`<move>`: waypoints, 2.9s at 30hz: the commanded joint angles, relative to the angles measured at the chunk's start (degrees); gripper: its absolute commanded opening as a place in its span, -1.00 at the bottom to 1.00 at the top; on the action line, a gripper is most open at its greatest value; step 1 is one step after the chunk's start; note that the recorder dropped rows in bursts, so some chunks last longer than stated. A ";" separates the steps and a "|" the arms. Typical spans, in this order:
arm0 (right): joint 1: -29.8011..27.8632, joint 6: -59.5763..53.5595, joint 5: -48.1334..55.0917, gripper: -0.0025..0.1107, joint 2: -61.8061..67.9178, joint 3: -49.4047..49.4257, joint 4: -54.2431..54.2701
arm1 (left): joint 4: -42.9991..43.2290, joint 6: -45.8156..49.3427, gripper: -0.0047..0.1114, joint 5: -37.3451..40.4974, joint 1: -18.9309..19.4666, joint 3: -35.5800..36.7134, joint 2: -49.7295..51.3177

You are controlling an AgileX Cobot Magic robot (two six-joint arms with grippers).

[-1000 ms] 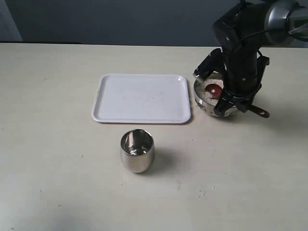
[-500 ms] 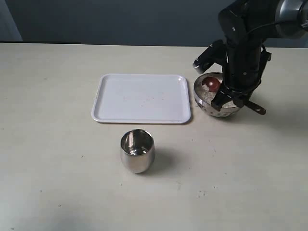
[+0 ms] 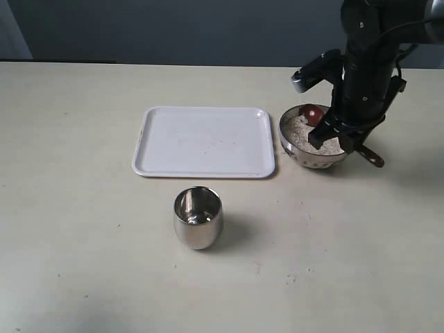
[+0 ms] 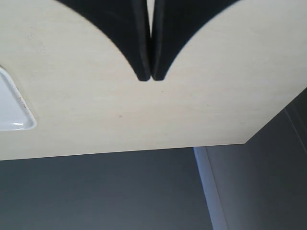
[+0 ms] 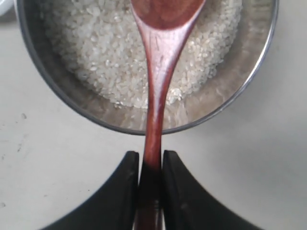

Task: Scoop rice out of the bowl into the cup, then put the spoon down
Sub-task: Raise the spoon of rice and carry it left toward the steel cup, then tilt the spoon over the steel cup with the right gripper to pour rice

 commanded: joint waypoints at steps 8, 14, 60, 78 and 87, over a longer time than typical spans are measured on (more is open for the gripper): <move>-0.35 -0.42 1.75 -0.97 -5.33 -0.10 8.68 | 0.03 -0.27 -0.91 -0.50 -0.32 -0.14 -0.22; 0.38 -1.60 3.59 -0.97 -7.53 -0.10 15.20 | 0.03 -0.27 -0.91 -0.50 -0.32 -0.14 -0.22; 29.94 1.80 6.71 -0.97 -14.62 10.19 6.59 | 0.03 -0.27 -0.91 -0.50 -0.32 -0.14 -0.22; 37.97 6.23 1.24 -0.97 -14.62 10.41 -11.06 | 0.03 -0.27 -0.91 -0.50 -0.32 -0.14 -0.22; 42.70 9.39 0.97 -0.97 -14.62 14.44 -18.96 | 0.03 -0.27 -0.91 -0.50 -0.32 -0.14 -0.22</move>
